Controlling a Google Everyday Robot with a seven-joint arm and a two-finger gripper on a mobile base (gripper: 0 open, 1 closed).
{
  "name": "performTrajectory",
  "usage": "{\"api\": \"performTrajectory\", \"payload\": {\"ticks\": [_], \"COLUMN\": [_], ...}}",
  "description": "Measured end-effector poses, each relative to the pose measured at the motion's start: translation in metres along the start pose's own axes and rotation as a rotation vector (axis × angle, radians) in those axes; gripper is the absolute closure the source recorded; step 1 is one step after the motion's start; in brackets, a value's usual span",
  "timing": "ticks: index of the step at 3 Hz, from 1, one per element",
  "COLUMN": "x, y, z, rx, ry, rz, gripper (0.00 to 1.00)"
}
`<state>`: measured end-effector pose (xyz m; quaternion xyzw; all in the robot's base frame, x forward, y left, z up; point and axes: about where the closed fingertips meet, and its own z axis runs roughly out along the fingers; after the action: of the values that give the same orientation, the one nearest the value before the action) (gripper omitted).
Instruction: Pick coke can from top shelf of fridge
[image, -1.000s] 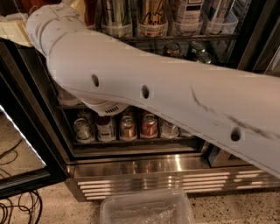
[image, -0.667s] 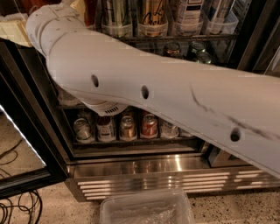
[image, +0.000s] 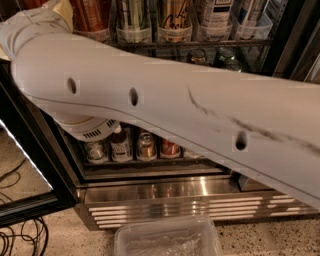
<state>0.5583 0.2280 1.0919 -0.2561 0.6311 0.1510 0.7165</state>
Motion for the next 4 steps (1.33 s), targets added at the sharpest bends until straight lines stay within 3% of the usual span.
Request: {"api": "performTrajectory", "payload": {"ticks": [2,3,4], "x": [-0.011,-0.016,-0.014], "y": [0.0,0.003,0.019], "z": [-0.012,-0.017,-0.012], "rx": [0.136,0.174,0.157], "ry": [0.055,0.055,0.054], "rz": [-0.093,-0.103,-0.081], "gripper": [0.34,0.4,0.39]}}
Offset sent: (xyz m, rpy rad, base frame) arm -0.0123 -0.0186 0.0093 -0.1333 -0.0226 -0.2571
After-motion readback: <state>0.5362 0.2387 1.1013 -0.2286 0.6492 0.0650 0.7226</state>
